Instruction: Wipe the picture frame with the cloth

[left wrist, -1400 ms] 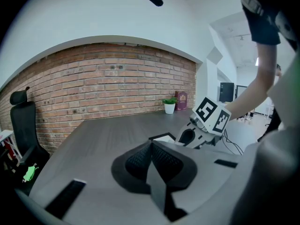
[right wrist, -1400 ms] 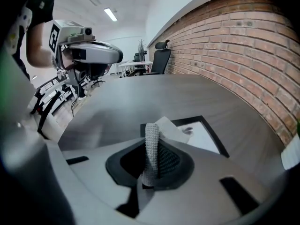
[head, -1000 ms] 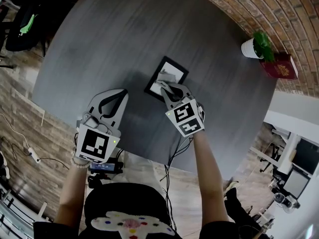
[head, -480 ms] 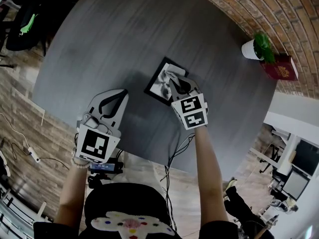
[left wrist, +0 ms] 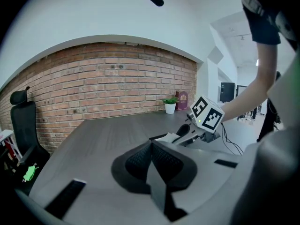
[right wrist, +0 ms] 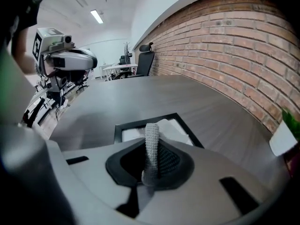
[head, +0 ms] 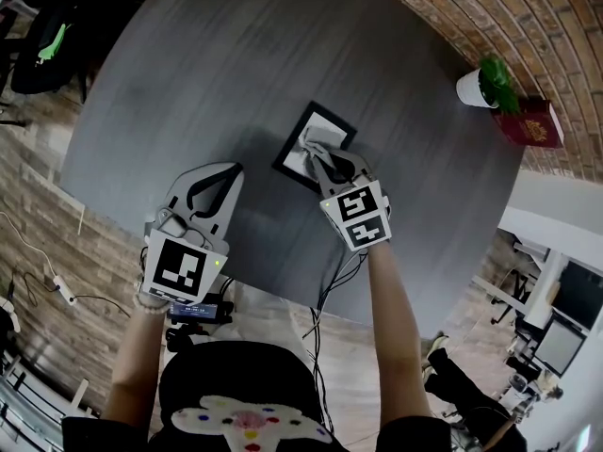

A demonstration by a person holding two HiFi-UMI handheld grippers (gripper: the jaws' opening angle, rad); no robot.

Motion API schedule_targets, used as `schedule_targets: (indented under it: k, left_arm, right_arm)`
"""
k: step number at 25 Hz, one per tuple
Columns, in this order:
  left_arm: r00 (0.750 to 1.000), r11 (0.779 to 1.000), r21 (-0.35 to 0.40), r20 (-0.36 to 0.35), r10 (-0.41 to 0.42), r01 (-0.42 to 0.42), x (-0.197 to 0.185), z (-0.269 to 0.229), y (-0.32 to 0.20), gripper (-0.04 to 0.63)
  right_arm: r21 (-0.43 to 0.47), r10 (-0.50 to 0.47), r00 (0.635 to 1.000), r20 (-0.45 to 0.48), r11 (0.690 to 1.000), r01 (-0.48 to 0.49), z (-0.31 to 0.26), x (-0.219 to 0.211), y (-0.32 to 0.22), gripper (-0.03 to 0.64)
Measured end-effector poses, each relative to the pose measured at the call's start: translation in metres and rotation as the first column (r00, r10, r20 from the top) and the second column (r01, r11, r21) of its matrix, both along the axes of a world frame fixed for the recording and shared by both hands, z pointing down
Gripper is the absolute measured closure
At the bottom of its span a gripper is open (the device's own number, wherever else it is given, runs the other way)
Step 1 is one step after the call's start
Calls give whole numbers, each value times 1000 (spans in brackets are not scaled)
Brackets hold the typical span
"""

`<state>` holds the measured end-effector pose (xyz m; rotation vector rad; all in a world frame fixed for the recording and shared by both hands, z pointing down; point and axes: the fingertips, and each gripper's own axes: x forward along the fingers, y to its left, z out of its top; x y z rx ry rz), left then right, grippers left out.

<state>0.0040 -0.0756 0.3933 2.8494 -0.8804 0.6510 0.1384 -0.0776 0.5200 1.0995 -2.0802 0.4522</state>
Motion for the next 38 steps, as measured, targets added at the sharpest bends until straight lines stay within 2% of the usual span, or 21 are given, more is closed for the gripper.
schedule_targets:
  k: [12,19,27,38]
  left_arm:
    - [1000,1000,-15,-12,-3,3,0,1,4,586]
    - [1000,1000,-3,-9,3,-3,0,-1,4,586]
    - [1000,1000,-4,-10,0,0,0,0,3,586]
    - [1000,1000,1,-3,1,-1,-1,0,2,586]
  right_arm:
    - [-63,-132,990,52,989,135,-2,-21,42,592]
    - [-85,-154,986,63,984,159,-2,-23,58,592]
    - [-80,-108,994,25,991,110,-1,-3,52,592]
    - [-11,68,996,-59,998,-69,0,45,14,592]
